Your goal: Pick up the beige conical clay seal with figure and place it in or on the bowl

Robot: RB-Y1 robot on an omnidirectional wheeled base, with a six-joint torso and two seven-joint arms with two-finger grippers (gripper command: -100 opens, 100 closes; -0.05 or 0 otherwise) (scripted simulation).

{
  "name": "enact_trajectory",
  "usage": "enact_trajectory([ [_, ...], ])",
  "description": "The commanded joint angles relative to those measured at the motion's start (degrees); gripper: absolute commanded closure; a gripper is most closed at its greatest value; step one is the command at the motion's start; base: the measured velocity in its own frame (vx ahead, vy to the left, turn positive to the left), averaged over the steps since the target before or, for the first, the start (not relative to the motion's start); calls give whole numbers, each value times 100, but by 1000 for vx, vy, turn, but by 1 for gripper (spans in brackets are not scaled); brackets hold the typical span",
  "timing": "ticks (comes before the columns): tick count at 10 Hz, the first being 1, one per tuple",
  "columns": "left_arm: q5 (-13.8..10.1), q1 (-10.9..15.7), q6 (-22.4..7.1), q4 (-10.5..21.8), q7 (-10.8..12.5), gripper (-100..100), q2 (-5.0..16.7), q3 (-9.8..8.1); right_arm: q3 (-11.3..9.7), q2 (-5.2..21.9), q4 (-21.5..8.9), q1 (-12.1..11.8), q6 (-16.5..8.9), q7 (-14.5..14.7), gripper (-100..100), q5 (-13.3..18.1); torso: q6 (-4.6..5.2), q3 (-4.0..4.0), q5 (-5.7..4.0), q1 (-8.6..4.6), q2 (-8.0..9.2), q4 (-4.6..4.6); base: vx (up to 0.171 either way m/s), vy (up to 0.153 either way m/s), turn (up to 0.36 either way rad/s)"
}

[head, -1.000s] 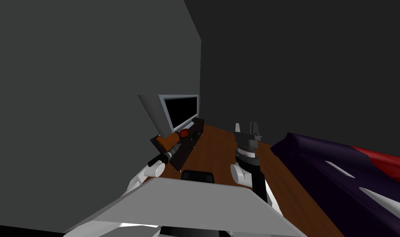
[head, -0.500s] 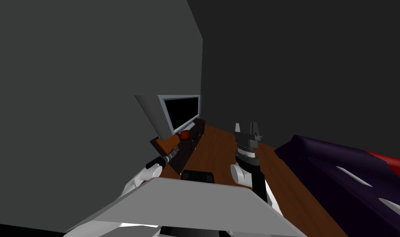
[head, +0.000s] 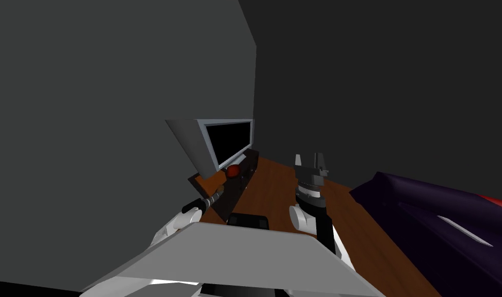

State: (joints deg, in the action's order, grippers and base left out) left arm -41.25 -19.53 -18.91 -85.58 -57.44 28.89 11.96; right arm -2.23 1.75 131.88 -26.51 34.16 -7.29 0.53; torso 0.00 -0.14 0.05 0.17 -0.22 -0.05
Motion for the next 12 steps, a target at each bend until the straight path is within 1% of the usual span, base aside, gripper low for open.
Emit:
enact_trajectory([
  [1, 0, 0, 0, 0, 0, 0, 0, 0, 0, 0, 0, 0, 0, 0, 0, 0, 0, 0, 0, 0, 0, 0, 8, 7, -2],
  [2, 69, 70, 99, 171, 96, -100, -44, 3, 0, 0, 0, 0, 0, 0, 0, 0, 0, 8, -3, -11, 14, 3, -2, 6, -119],
  [5, 207, 210, 294, 516, 284, -100, -132, 10, -1, 0, 0, 1, 0, 0, 0, 0, 2, 17, -3, -13, 28, 7, -14, 11, -141],
  [6, 170, 175, 239, 428, 240, -100, -103, 6, -1, 0, 0, 1, 0, 0, 0, 0, 1, 17, -3, -12, 28, 7, -6, 6, -18],
  [7, 173, 180, 256, 442, 254, 100, -104, 8, 0, 0, 0, 1, 0, 0, 0, 0, -1, 16, -4, -14, 26, 6, 0, 0, 0],
  [11, 174, 180, 253, 440, 251, 100, -104, 9, 0, -1, 0, 1, 0, 0, 0, 0, -2, 15, -5, -16, 25, 6, 0, 0, 0],
  [12, 174, 180, 253, 440, 251, 0, -104, 10, 0, -1, 0, 1, 0, 0, 0, 0, -2, 15, -5, -17, 25, 6, 0, 0, 0],
])
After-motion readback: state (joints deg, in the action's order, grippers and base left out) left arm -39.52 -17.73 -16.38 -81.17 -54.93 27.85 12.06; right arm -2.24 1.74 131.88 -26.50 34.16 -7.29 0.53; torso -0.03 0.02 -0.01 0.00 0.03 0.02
